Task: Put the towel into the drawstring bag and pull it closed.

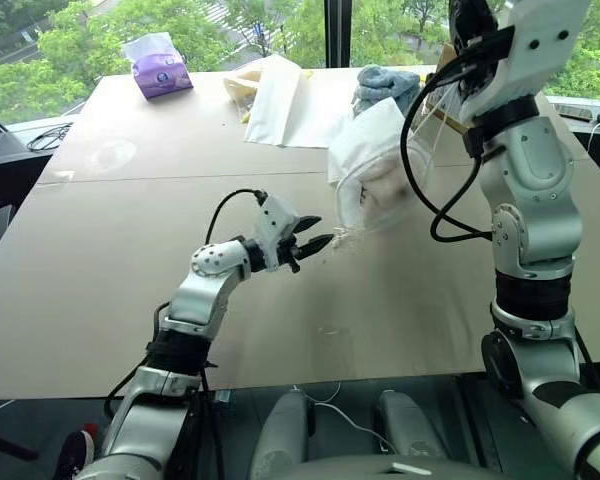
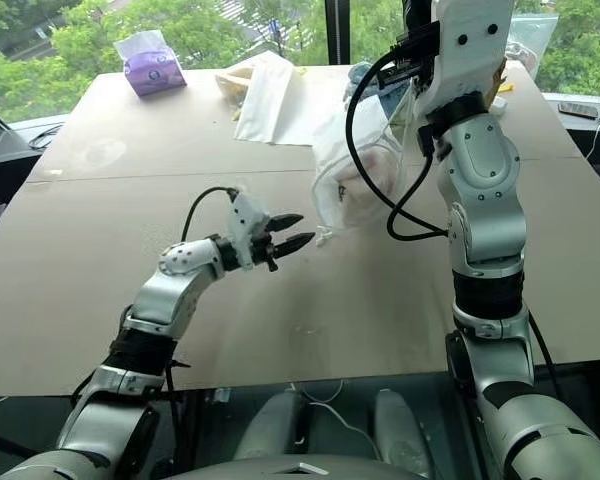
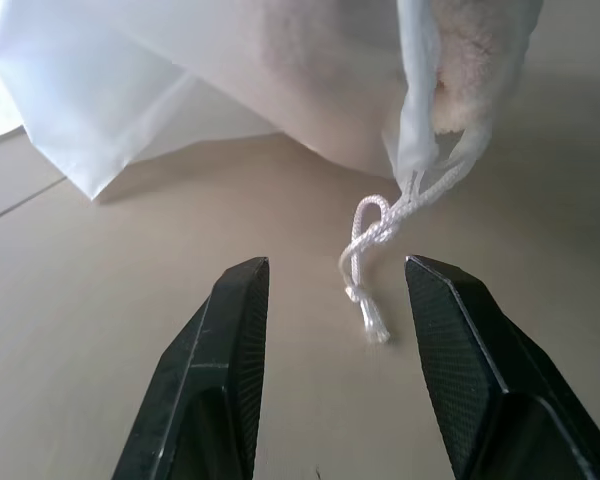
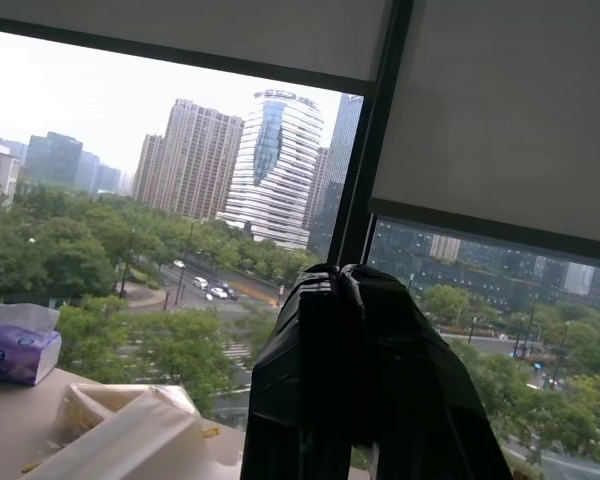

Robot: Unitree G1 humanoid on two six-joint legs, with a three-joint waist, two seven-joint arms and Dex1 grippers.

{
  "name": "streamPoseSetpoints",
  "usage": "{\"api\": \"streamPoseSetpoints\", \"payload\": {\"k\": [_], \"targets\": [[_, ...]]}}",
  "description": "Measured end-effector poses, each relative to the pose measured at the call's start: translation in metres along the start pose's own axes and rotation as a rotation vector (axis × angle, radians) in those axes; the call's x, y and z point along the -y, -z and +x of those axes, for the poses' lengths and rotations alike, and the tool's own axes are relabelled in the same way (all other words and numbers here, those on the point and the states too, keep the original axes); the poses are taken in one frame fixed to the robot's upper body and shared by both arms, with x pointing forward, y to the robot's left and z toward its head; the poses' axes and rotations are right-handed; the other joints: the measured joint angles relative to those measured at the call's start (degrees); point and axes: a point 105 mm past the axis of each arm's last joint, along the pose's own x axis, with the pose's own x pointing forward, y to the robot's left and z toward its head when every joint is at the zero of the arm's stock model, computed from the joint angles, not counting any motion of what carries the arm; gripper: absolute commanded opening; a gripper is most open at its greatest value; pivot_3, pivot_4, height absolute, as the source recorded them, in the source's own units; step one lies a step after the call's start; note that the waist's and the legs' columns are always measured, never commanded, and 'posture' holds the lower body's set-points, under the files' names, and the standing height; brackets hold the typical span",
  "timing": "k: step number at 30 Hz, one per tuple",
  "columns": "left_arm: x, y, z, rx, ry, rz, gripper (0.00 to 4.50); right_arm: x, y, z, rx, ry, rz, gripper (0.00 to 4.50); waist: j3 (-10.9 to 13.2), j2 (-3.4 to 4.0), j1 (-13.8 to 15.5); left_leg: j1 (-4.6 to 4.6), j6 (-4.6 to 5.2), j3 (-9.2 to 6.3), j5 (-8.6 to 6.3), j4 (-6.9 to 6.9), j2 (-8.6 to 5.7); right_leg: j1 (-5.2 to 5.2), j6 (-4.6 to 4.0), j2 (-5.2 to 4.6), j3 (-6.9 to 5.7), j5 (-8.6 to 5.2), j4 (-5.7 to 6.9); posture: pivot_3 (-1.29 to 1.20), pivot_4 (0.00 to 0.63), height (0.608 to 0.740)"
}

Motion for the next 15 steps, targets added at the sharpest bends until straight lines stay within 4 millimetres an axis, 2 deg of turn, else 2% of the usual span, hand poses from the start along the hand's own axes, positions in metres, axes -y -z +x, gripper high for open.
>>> {"api": "streamPoseSetpoints", "payload": {"k": [3,9,12,15], "targets": [[0.006,0.000,0.017,0.004,0.070,0.005,2.18,-0.003,0.000,0.001,-0.001,-0.007,0.003,0.00,0.0,0.00,-0.1,0.00,0.00,0.01,0.00,0.00,0.00,0.00,0.00,0.00,0.03,0.00,0.01,0.00,0.150,0.740],[-0.001,0.008,0.024,-0.046,0.101,-0.017,2.18,-0.004,0.000,0.001,-0.001,-0.006,0.008,0.00,0.0,0.00,-0.7,0.00,0.00,-0.01,0.00,0.01,0.00,0.00,0.00,0.02,0.01,0.00,0.02,0.00,0.150,0.740],[-0.005,0.012,0.024,-0.050,0.087,-0.045,1.43,-0.004,0.000,0.001,0.000,-0.006,0.007,0.00,0.0,0.00,-1.0,0.00,0.00,-0.02,0.00,0.00,0.00,-0.01,0.00,0.01,0.01,0.00,0.01,0.00,0.150,0.740],[-0.007,0.015,0.022,-0.055,0.088,-0.067,0.13,-0.003,-0.001,0.002,0.002,-0.004,0.004,0.00,0.0,0.00,-1.3,0.00,0.00,-0.03,0.01,0.00,0.01,-0.01,0.00,0.02,0.00,0.00,0.02,0.00,0.150,0.740]]}}
